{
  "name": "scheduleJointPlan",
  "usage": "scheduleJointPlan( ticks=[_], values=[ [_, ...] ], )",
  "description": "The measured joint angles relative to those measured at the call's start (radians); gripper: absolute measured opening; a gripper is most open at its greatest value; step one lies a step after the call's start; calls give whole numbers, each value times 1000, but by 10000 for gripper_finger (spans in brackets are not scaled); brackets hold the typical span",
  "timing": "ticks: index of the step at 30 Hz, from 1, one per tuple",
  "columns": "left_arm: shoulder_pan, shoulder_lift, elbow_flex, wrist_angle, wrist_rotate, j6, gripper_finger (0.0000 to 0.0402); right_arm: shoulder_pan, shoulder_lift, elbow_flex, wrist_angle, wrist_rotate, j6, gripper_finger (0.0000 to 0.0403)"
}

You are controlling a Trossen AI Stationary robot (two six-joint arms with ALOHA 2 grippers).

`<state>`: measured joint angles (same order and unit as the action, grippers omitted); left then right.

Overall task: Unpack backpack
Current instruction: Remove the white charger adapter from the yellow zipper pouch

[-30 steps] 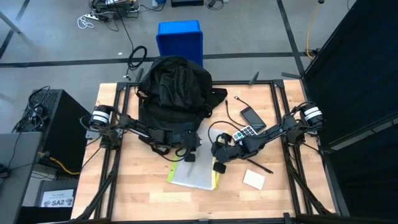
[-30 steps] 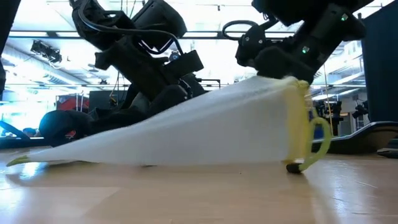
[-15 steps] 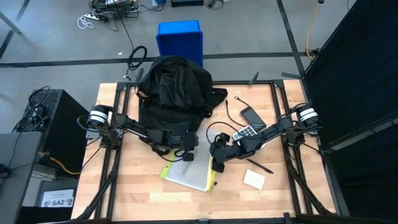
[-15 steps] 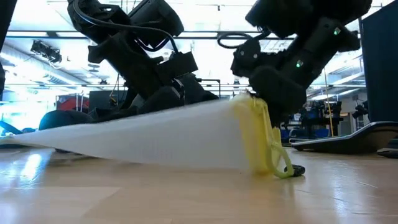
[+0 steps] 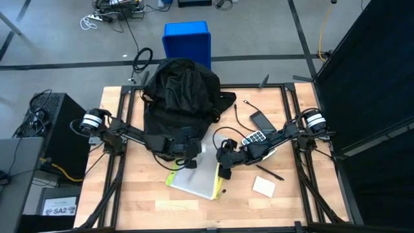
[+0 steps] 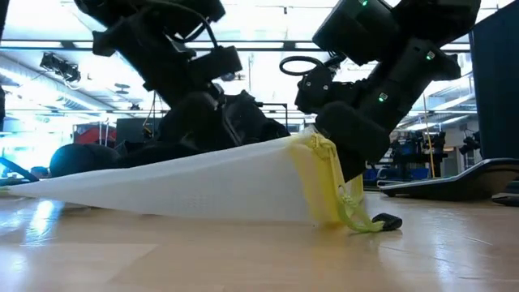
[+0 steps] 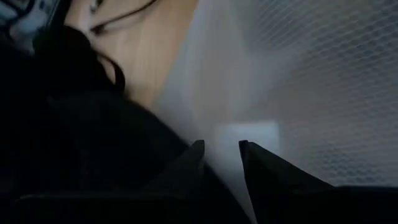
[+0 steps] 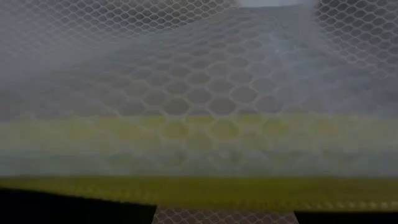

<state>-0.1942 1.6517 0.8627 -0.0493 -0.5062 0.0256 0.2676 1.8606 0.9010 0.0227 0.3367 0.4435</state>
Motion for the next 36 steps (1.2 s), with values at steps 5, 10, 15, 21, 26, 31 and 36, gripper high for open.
scheduleJointPlan(
  ticks=[5, 10, 15, 21, 26, 31, 36],
  values=[
    [31, 54, 1, -21, 3, -30, 87, 0, 0, -1, 11, 1, 0, 275],
    [64, 84, 4, -2, -1, -31, 87, -1, 1, -2, 14, 3, 8, 284],
    [76, 101, 3, -3, 0, -22, 87, 0, 2, -2, 22, 3, 8, 279],
    [74, 96, 2, 7, -36, -1, 87, 0, 2, -2, 24, 0, 9, 274],
    [98, 129, 2, 56, -6, 14, 87, 0, 2, -2, 26, 17, 8, 284],
    [105, 182, 2, 186, 72, 79, 87, 0, 2, -3, 33, 49, 0, 297],
    [105, 189, 2, 220, 124, 96, 87, 0, 3, -3, 71, 60, -2, 309]
  ],
)
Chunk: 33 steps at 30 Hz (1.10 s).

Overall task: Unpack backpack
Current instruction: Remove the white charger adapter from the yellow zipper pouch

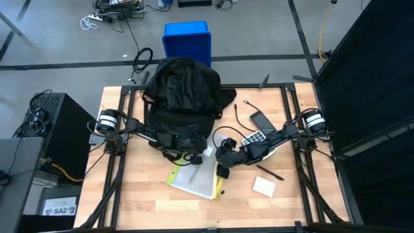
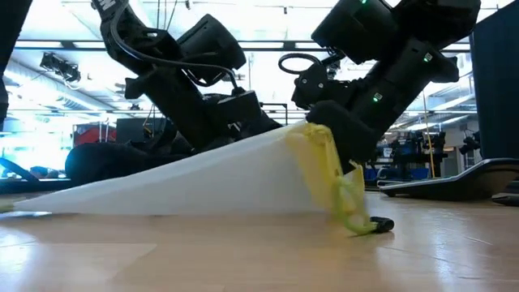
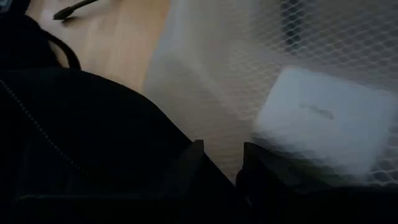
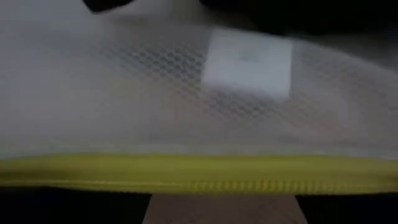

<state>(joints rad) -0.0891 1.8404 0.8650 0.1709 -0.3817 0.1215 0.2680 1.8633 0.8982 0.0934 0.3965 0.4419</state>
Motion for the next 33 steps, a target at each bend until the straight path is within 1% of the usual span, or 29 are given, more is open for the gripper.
scheduleJointPlan(
  ticks=[7, 9, 12, 16, 21, 28, 33],
  values=[
    [-1, 1, 0, 13, 54, -1, 87, -2, 0, 0, 101, 13, -39, 320],
    [-2, 1, 0, 23, 68, -1, 87, -3, 0, 0, 119, 34, -48, 321],
    [-2, 1, 0, 27, 88, -1, 87, -3, 0, 0, 106, 61, -61, 323],
    [-3, 2, 0, 27, 89, -2, 87, -6, 0, 0, 50, 83, -61, 320],
    [-3, 2, 0, 30, 95, -2, 87, -19, 1, 0, 48, 83, -54, 317],
    [-3, 2, 0, 47, 108, -1, 87, -44, 1, 0, 68, 54, -71, 327],
    [-3, 2, 0, 48, 119, 0, 87, -56, 1, 1, 73, 45, -85, 327]
  ],
)
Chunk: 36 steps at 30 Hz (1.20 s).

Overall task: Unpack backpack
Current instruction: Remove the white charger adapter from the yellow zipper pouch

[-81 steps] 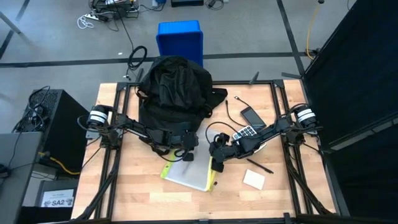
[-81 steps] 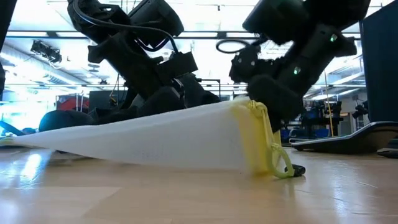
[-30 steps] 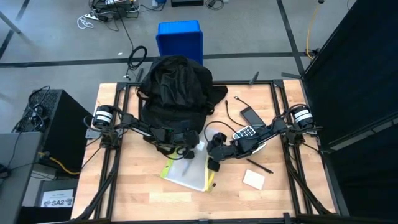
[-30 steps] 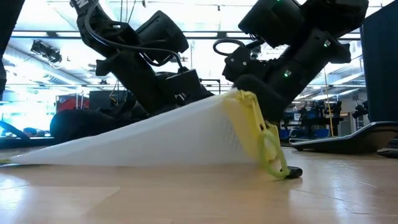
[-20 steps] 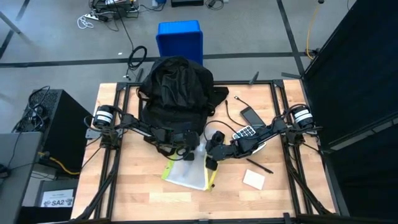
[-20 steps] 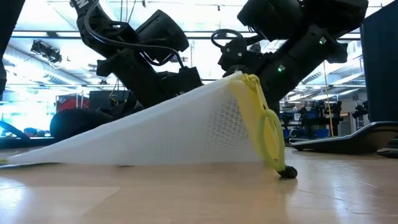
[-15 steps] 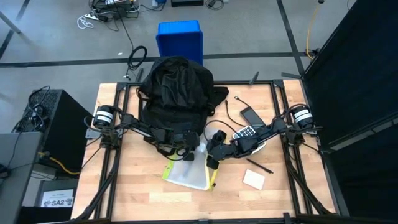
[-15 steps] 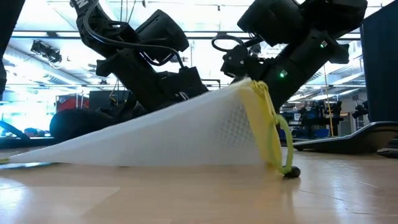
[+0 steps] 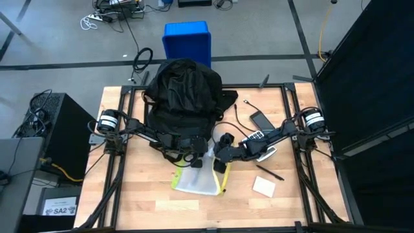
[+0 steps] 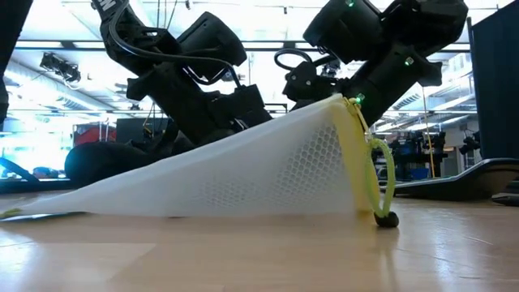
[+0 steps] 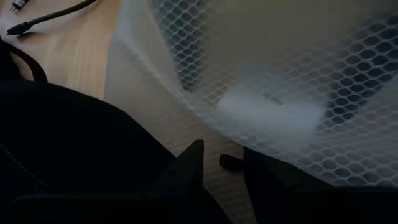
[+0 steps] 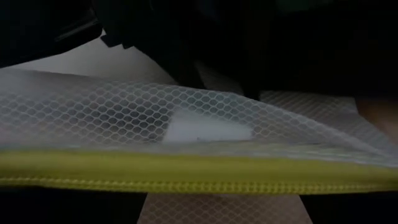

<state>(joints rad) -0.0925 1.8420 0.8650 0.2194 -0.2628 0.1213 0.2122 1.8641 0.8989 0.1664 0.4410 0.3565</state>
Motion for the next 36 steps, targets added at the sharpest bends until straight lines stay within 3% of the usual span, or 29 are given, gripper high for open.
scheduleJointPlan(
  ticks=[14, 22, 26, 31, 36],
  values=[
    [0, 0, 0, 39, 40, 9, 87, -42, 0, 0, 15, -49, -45, 327],
    [0, 0, -1, 27, 49, 10, 87, -73, 123, 4, 143, -107, -58, 317],
    [0, 0, -1, 18, 49, 9, 87, -73, 135, 4, 163, -112, -62, 302],
    [0, -1, -1, 11, 49, 9, 87, -70, 130, 4, 160, -123, -85, 249],
    [-1, -3, 3, -52, 11, 4, 87, -65, 123, 4, 148, -138, -87, 249]
  ],
)
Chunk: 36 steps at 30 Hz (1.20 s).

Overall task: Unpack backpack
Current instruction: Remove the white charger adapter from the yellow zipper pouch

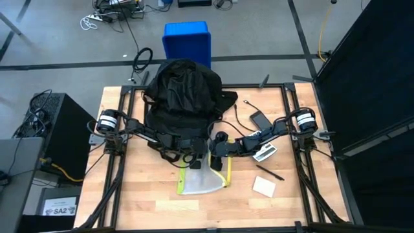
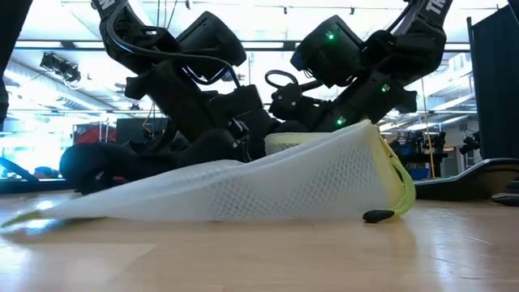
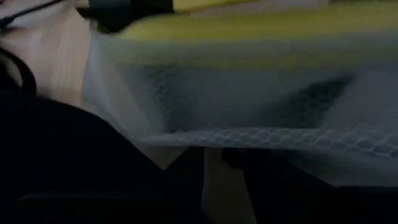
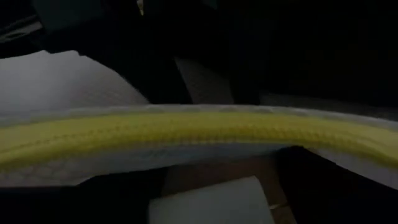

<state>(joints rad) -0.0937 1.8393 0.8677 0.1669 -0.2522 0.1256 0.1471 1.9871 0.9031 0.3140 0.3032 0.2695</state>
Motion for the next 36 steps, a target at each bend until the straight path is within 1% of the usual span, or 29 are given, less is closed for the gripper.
scheduleJointPlan(
  ticks=[5, 10, 15, 23, 26, 28, 32, 36],
  values=[
    [-1, -3, 3, -54, -30, -23, 87, 21, -53, -3, -75, -1, 23, 249],
    [-1, -3, 2, -54, -37, -26, 87, 62, -153, -8, -237, 21, 45, 249],
    [-1, -2, 2, -55, -41, -26, 87, 117, -264, -6, -451, 70, 148, 249],
    [0, -1, 0, -55, -41, -27, 87, 271, -427, -6, -751, 78, 340, 249],
    [0, 0, 0, -52, -38, -27, 87, 348, -479, -6, -805, 79, 350, 249],
    [0, 0, -1, -51, -38, -28, 87, 407, -502, -6, -806, 101, 335, 249],
    [0, 0, -1, -50, -38, -32, 87, 507, -519, -5, -807, 188, 325, 249],
    [0, 1, -2, -47, -37, -33, 87, 570, -502, -4, -830, 291, 340, 249]
  ],
)
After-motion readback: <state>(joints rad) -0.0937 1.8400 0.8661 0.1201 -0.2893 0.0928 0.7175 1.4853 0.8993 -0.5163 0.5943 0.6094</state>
